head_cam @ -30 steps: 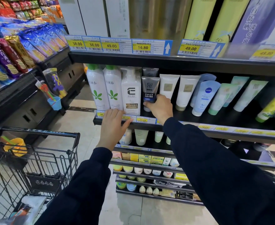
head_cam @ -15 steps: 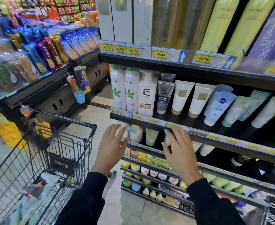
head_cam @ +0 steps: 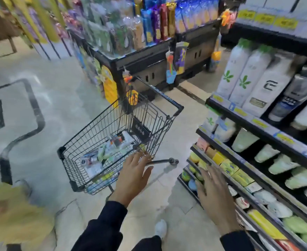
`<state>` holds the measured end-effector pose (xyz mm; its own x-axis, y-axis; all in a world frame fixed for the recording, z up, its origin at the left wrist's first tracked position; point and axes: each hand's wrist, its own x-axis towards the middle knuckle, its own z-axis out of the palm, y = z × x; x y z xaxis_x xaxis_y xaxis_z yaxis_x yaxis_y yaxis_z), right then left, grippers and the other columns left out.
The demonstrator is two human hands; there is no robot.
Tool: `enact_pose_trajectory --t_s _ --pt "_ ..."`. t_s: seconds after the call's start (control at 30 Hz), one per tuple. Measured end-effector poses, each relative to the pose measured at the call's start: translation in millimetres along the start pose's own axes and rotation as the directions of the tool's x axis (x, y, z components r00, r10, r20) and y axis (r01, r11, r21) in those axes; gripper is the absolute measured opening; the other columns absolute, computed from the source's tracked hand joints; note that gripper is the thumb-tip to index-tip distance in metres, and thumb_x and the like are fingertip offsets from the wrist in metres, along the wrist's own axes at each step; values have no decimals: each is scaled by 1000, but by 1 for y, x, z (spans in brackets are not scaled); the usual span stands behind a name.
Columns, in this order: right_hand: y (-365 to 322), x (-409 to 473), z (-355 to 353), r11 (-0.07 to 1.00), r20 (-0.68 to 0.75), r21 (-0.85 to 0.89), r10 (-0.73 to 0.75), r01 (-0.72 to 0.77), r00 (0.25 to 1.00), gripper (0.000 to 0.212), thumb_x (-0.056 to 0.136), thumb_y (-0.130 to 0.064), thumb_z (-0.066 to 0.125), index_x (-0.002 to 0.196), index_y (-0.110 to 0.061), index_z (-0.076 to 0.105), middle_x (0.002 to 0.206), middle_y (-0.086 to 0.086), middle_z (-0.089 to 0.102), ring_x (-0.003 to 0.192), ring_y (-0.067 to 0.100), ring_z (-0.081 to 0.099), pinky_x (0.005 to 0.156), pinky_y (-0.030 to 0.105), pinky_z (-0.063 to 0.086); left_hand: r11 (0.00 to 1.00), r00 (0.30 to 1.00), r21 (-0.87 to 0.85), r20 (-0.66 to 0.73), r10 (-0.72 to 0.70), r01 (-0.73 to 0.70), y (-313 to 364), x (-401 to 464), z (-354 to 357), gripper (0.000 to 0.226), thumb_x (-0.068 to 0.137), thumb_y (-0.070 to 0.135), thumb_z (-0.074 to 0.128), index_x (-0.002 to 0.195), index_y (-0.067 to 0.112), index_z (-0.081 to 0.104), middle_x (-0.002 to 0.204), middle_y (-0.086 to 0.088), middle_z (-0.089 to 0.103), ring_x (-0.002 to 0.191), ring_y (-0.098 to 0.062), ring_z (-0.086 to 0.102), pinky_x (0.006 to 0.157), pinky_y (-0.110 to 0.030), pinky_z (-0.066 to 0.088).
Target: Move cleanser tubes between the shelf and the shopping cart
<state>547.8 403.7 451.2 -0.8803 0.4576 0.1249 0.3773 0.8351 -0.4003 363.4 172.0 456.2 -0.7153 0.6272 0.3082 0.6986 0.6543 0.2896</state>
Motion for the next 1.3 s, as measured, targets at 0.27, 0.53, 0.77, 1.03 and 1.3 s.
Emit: enact_pose_trajectory --t_s 0.27,0.53,0.77,1.03,1.3 --pt "-85 50 61 971 118 48 -238 234 964 47 98 -23 68 143 -13 60 155 9 51 148 25 34 121 48 34 956 955 47 46 -291 289 -75 -52 -12 39 102 42 57 132 18 61 124 -3 62 116 -28 54 96 -43 48" --pt "-162 126 112 960 313 127 -276 248 909 50 108 -34 50 156 -20 46 168 1 31 157 18 18 127 46 25 898 895 5 77 -440 441 -160 -29 -18 39 100 35 63 134 15 61 125 -6 63 115 -30 56 95 -45 50" --pt "-203 186 154 969 402 105 -246 222 882 52 108 -38 46 157 -22 43 168 -1 31 157 17 17 127 45 24 871 862 -26 162 -481 490 -233 11 -7 45 104 39 55 141 16 55 135 -8 60 127 -31 51 106 -44 42" --pt "-221 271 202 970 489 86 -239 226 839 45 106 -32 54 148 -17 52 160 3 40 153 22 29 122 45 35 840 813 -9 257 -523 543 -302 57 38 42 99 34 62 135 12 59 123 -9 63 113 -34 58 94 -47 51" --pt "-224 400 297 962 645 57 -239 265 726 47 105 -31 54 148 -12 52 153 9 47 144 26 39 118 40 35 707 641 -11 432 -635 707 -368 136 100 46 105 34 54 144 10 51 140 -13 56 130 -35 49 107 -47 42"
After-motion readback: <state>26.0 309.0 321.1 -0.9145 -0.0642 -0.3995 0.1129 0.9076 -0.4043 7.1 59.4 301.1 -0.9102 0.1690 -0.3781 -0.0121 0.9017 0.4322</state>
